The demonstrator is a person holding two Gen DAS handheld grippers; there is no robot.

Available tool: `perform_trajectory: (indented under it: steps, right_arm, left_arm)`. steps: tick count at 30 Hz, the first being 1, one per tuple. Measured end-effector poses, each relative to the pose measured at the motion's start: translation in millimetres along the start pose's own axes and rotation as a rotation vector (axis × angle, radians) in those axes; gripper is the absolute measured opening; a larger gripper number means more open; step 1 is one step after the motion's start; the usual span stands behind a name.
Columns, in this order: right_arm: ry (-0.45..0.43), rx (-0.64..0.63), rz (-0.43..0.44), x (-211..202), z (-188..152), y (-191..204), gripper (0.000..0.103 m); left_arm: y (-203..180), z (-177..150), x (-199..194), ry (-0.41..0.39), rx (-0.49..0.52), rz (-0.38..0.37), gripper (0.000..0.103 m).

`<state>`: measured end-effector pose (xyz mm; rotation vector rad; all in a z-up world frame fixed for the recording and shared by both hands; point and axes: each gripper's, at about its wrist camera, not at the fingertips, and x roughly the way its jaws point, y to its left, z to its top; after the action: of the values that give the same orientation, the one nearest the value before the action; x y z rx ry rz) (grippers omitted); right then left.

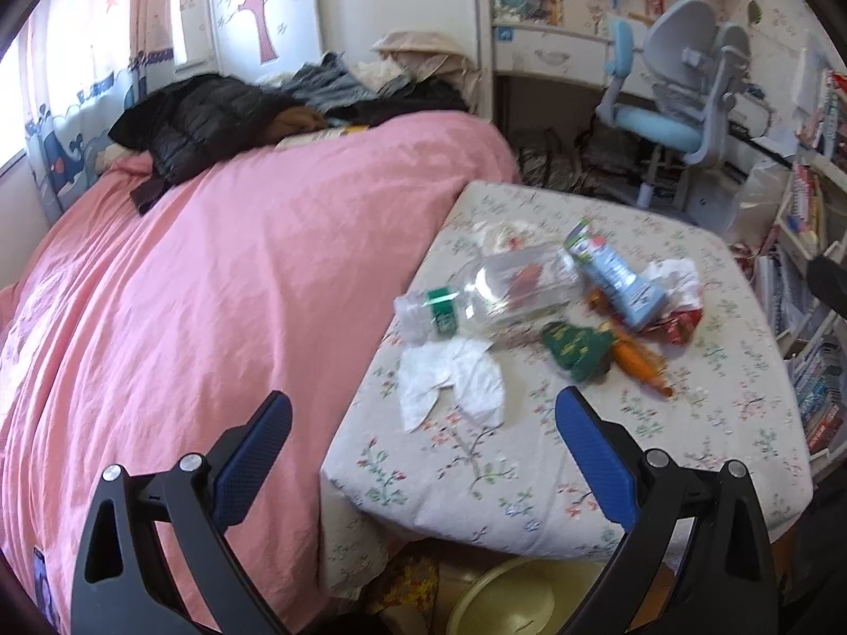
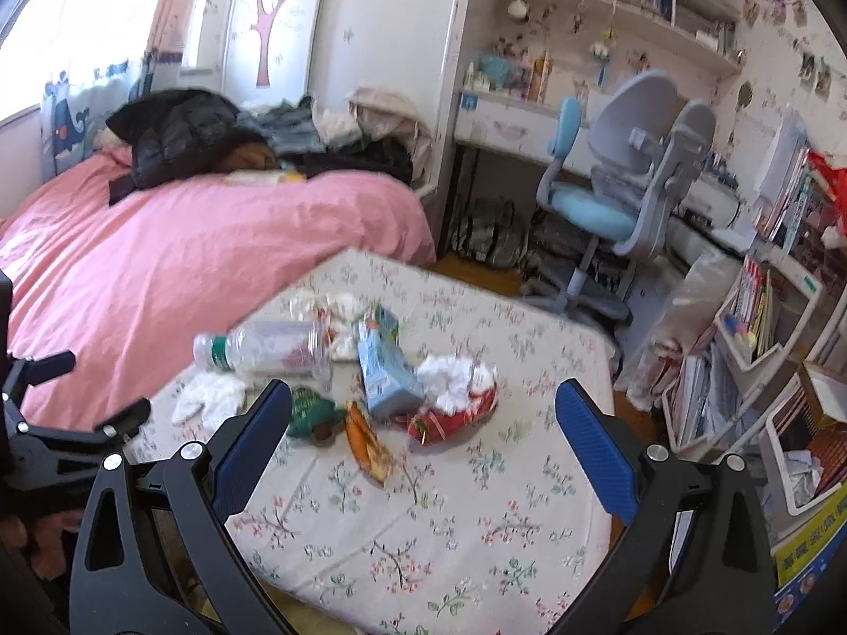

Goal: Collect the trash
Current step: 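Move both tools toward the trash on the floral table, then grasp the orange carrot peel with the right tool while the left tool grasps the white tissue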

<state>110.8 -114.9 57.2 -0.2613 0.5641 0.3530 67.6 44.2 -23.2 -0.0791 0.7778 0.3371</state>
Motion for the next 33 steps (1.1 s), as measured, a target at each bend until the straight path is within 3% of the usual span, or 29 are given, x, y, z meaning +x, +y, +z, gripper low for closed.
perform_trajectory:
  steps: [8, 16, 22, 27, 33]
  right_arm:
    - [0.041, 0.005, 0.011, 21.3, -14.3, -11.2, 0.096]
    - [0.14, 0.013, 0.122, 59.4, -26.8, -1.9, 0.095]
    - [0.23, -0.031, 0.17, 92.5, -39.7, 18.9, 0.076]
    - [0.293, -0.019, 0.203, 122.0, -46.6, 22.9, 0.061]
    - [0.329, -0.039, 0.184, 150.5, -49.0, 30.3, 0.059]
  left_arm:
    - [5.0, -3.8, 12.7, 0.053, -0.026, 0.008, 0.095]
    - [6.2, -6.6, 25.1, 0.09, -0.028, 0.014, 0.095]
    - [-1.9, -3.9, 50.5, 0.138, -0.036, 0.006, 0.095]
    - [-18.6, 4.7, 63.3, 0.125, 0.026, 0.022, 0.095]
    - [-28.7, 9.1, 98.3, 0.193, 0.052, 0.043, 0.095]
